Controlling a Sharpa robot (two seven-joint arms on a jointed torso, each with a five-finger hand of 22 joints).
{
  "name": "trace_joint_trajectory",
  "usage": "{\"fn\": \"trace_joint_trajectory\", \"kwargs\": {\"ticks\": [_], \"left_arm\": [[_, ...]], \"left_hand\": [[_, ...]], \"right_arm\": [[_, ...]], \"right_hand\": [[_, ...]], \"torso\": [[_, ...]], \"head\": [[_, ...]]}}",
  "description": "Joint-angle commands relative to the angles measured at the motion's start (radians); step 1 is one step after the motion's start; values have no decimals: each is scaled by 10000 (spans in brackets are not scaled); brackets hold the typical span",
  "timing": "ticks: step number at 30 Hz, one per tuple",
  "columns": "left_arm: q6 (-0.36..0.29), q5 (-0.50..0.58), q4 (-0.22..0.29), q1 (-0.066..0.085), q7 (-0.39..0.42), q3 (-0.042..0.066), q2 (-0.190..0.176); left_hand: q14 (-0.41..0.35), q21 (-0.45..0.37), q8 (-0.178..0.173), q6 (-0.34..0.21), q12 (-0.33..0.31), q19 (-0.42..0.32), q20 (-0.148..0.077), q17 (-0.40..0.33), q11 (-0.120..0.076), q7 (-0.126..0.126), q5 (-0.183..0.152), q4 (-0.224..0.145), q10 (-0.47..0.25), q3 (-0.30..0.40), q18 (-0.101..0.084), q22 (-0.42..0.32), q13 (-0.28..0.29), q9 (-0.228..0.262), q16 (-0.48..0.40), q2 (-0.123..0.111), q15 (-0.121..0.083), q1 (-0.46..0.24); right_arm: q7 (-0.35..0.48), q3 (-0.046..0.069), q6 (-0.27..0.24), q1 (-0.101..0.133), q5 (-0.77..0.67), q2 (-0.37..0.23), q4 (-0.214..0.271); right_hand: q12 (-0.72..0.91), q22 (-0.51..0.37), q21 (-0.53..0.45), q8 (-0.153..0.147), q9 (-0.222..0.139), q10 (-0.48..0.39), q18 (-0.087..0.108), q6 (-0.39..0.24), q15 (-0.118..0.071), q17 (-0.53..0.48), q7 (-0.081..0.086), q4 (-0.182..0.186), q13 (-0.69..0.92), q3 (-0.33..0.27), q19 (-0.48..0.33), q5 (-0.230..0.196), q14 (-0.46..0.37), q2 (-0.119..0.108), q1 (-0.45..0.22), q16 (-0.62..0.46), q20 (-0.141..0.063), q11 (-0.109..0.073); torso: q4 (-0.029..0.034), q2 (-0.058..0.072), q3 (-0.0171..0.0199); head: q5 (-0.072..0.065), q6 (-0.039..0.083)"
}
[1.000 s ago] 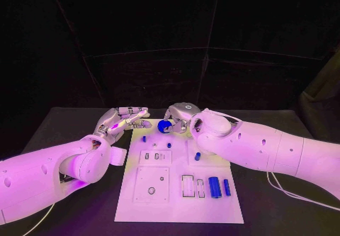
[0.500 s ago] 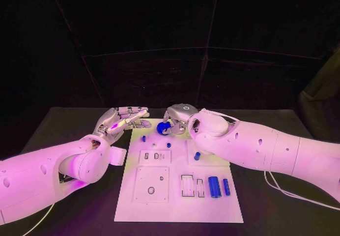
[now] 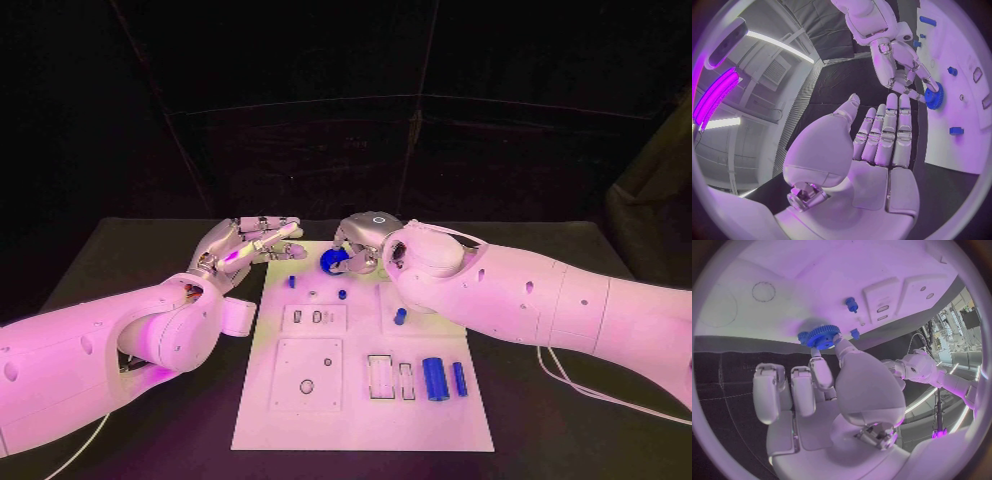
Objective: Assemble the parts on the task board
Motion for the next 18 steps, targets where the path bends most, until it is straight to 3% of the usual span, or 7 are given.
{"fn": "trace_joint_trajectory", "kwargs": {"ticks": [1,18], "left_arm": [[104,-41,22,18,11,8,2],[110,-41,4,18,-2,8,-14]], "left_hand": [[45,-29,-41,-50,-57,77,15,15,-13,59,-19,-66,-85,-1,133,-11,-13,-3,-33,77,10,37],[45,-29,-41,-50,-57,77,15,15,-13,59,-19,-66,-85,-1,133,-11,-13,-3,-33,77,10,37]], "right_arm": [[-112,-8,356,8,-138,-22,15],[-57,-10,346,6,-72,-116,147]], "right_hand": [[-87,1399,-55,-61,1,-90,-10,-110,107,1068,12,31,-45,-126,82,-29,696,-148,-85,-61,64,22],[-116,1392,-69,-35,24,-98,-7,-246,156,1078,57,528,-44,-561,76,25,699,-336,-554,-70,119,75]], "torso": [[3,0,-4],[3,0,-2]], "head": [[-2,-3],[7,-64]]}}
